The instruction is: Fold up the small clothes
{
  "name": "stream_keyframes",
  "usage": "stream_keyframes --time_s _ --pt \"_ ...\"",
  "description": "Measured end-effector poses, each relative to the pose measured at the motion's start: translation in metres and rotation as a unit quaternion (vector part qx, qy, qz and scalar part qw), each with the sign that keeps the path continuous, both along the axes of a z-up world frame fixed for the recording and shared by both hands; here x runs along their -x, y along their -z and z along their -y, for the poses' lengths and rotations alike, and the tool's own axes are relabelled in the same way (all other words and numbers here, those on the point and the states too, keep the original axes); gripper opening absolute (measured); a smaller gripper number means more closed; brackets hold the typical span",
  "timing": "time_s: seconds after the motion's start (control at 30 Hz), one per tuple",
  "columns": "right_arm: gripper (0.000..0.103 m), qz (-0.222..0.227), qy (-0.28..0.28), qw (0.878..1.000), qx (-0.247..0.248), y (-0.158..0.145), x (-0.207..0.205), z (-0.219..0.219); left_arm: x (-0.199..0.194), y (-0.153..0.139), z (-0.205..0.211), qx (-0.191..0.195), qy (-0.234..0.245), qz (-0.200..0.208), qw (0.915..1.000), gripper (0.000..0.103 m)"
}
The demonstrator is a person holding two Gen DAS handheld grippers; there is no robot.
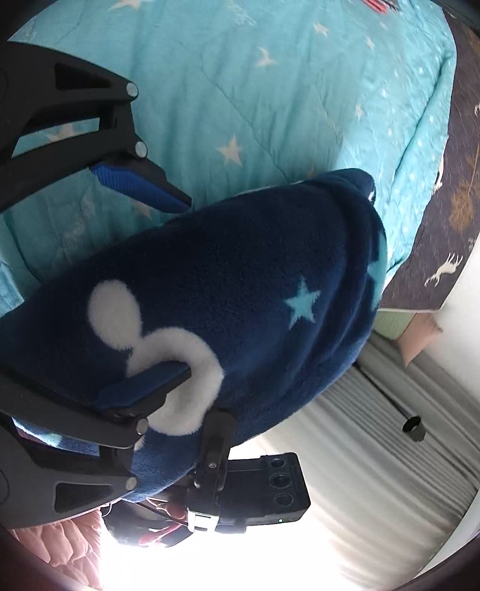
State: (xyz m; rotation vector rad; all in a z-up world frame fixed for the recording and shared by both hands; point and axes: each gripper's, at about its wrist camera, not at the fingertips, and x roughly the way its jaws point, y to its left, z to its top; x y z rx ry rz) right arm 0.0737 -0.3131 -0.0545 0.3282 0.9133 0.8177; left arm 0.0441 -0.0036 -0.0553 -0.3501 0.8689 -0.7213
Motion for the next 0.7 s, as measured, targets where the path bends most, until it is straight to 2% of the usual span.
stream_keyframes --time_s 0.1,0.2,0.4,0.5,0.57,0.6,0.63,0.7 --pt "0.073 -0.053 0.01 0.998 -0.013 0.011 -0.013 0.003 0.006 0.0 0.005 -0.01 -0.002 0.012 0.9999 0.083" --pt "0.073 -0.1 0.032 0.994 -0.04 0.023 -0.017 0.024 0.009 0.0 0.016 -0.018 0.008 0.018 0.9996 0.083" --pt "0.084 -0.12 0.032 0.991 -0.049 0.034 -0.025 0.033 0.006 -0.001 0.025 -0.024 0.021 0.024 0.9992 0.083" --pt "0.085 -0.122 0.012 0.991 -0.047 0.035 -0.038 0.018 0.004 -0.001 0.024 -0.025 0.019 0.021 0.9993 0.083" --pt "0.064 -0.113 0.011 0.993 -0.042 0.03 -0.042 0.008 0.005 -0.003 0.022 -0.037 0.004 0.029 0.9989 0.083" --pt "0.045 -0.106 0.013 0.994 -0.038 0.024 -0.041 0.008 0.006 -0.005 0.02 -0.039 -0.001 0.032 0.9987 0.083" --pt "0.039 -0.092 0.019 0.995 -0.023 0.014 -0.041 0.006 0.007 -0.007 0.019 -0.035 -0.003 0.032 0.9989 0.083" --pt "0.036 -0.044 0.036 0.998 0.019 -0.01 -0.034 0.0 0.009 -0.018 0.016 -0.03 -0.01 0.038 0.9988 0.083"
